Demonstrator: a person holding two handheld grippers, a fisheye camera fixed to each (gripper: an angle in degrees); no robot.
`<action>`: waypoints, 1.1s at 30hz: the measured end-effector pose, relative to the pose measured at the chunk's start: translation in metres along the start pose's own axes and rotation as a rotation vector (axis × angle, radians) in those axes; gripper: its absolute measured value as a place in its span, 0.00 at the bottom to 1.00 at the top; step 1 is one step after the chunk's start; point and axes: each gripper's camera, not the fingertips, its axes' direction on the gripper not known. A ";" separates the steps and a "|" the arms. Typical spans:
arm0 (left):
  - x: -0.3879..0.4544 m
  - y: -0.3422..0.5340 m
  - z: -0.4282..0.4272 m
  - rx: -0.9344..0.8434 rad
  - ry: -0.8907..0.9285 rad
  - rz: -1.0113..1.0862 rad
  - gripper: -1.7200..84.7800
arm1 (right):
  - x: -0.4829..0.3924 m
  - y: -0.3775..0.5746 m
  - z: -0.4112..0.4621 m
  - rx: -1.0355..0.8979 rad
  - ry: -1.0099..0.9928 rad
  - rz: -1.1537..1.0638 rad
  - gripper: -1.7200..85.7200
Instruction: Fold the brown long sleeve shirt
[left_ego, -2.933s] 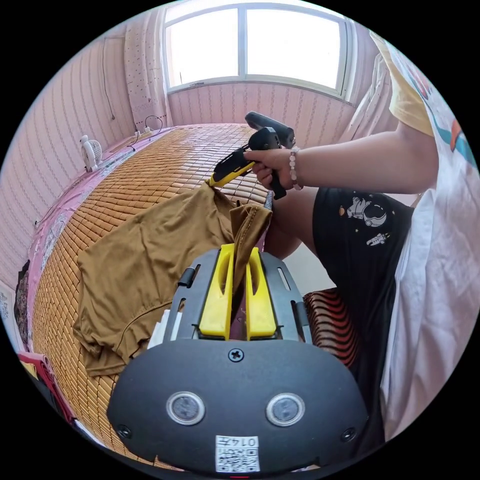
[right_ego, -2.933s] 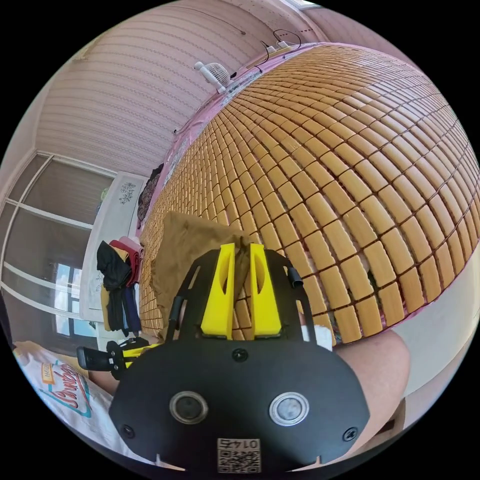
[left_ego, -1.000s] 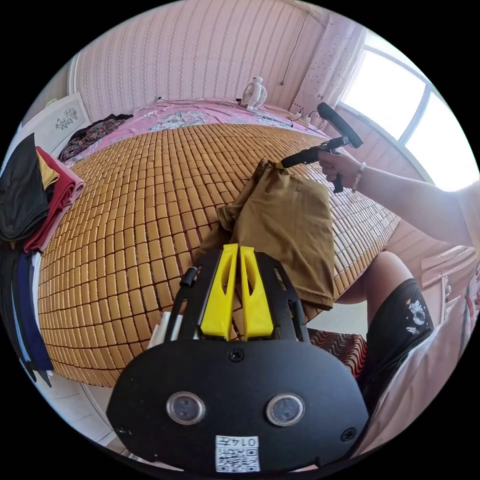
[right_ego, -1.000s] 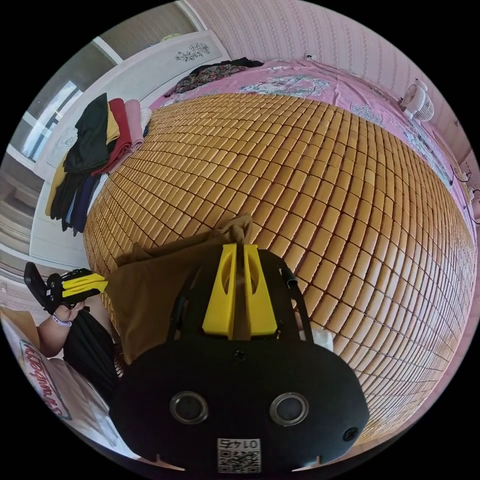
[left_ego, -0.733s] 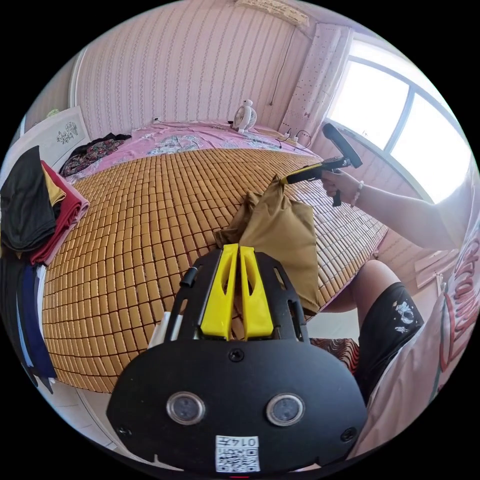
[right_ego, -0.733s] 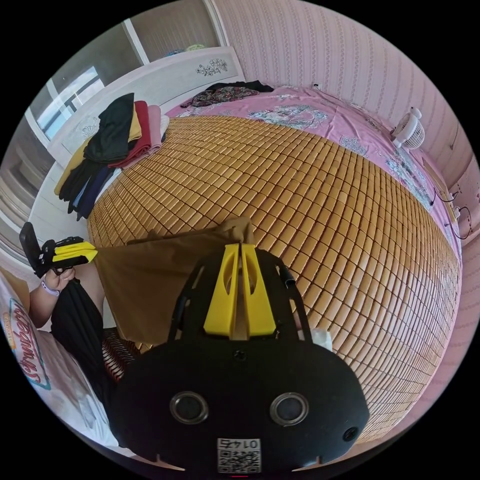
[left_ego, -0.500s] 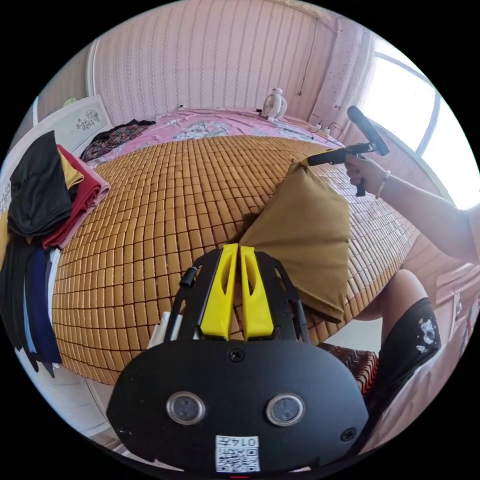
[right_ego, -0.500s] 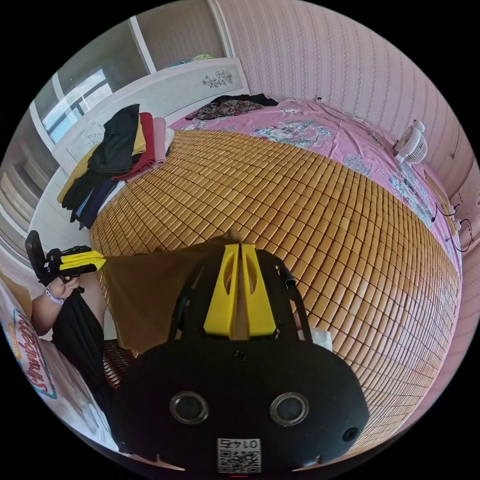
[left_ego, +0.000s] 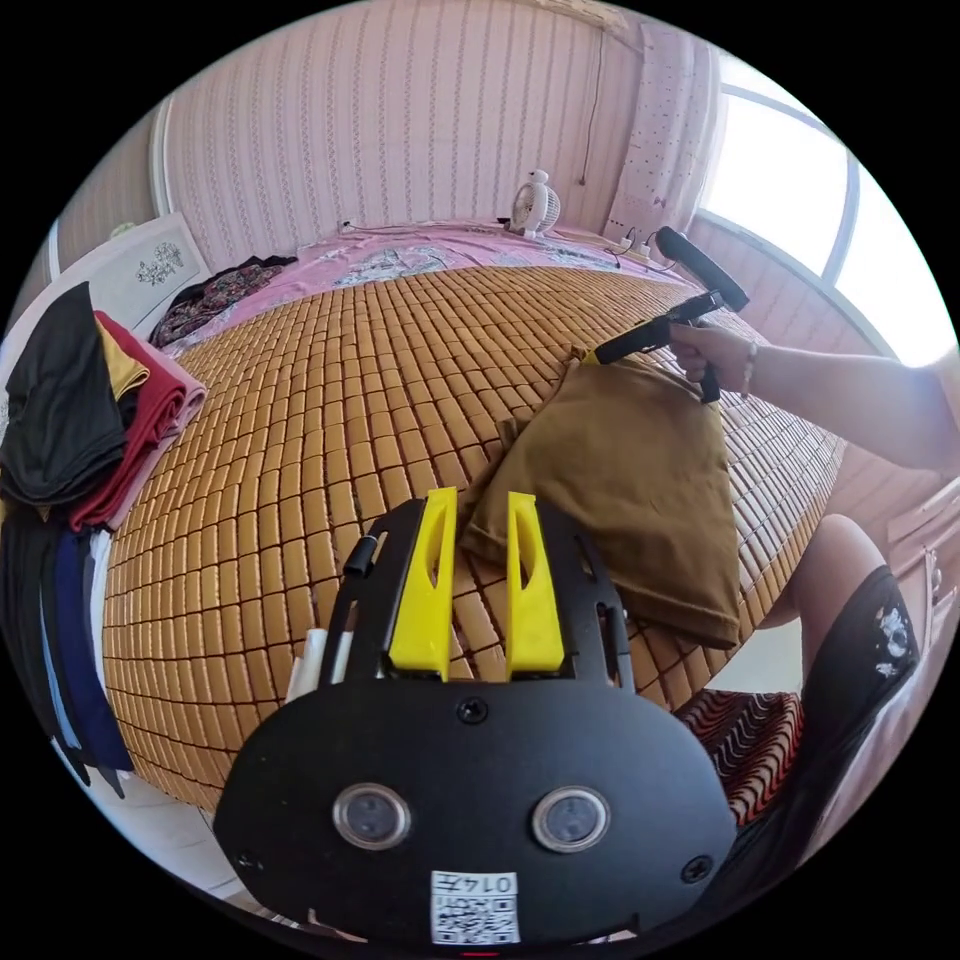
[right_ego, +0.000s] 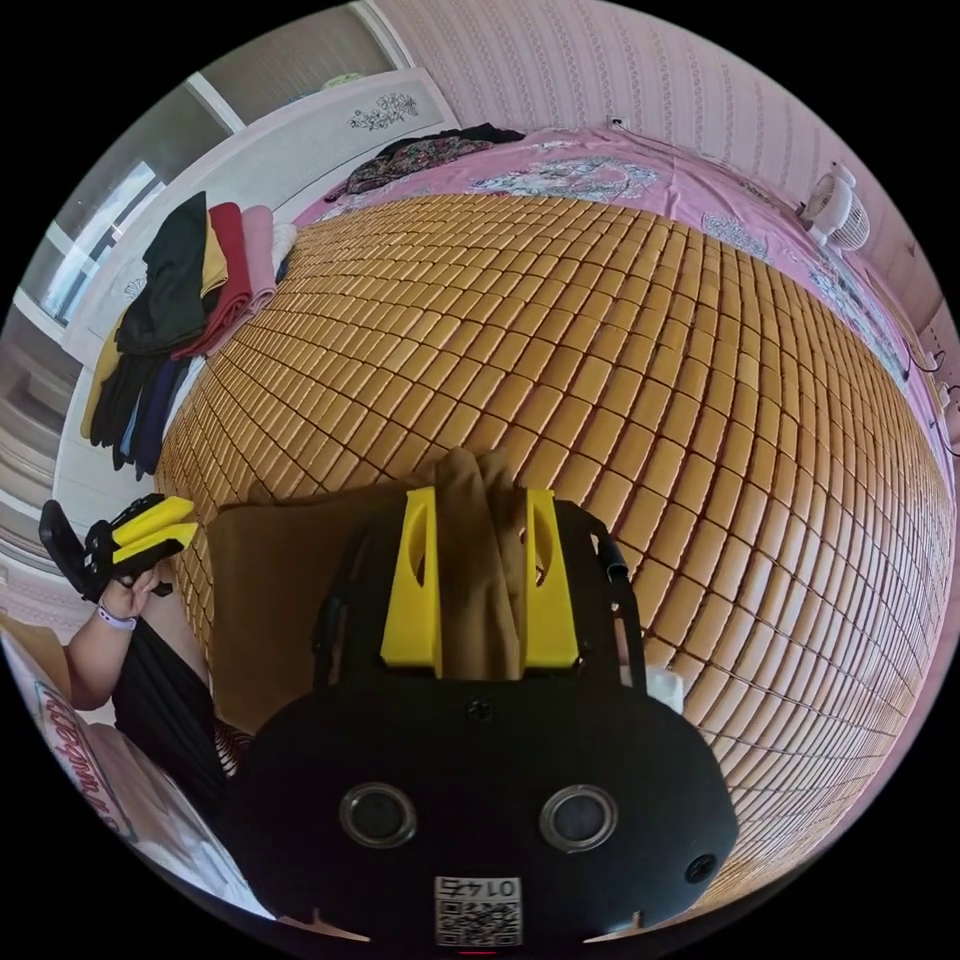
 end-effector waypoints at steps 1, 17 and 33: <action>0.001 0.002 0.001 -0.009 -0.022 0.003 0.16 | -0.003 0.001 0.005 -0.010 -0.024 -0.028 0.13; 0.029 0.038 -0.129 0.029 0.092 0.065 0.02 | -0.049 0.080 -0.040 0.230 -0.112 -0.148 0.02; -0.088 0.081 -0.356 0.483 -0.113 -0.122 0.02 | -0.278 -0.050 -0.087 0.472 -0.088 -0.714 0.03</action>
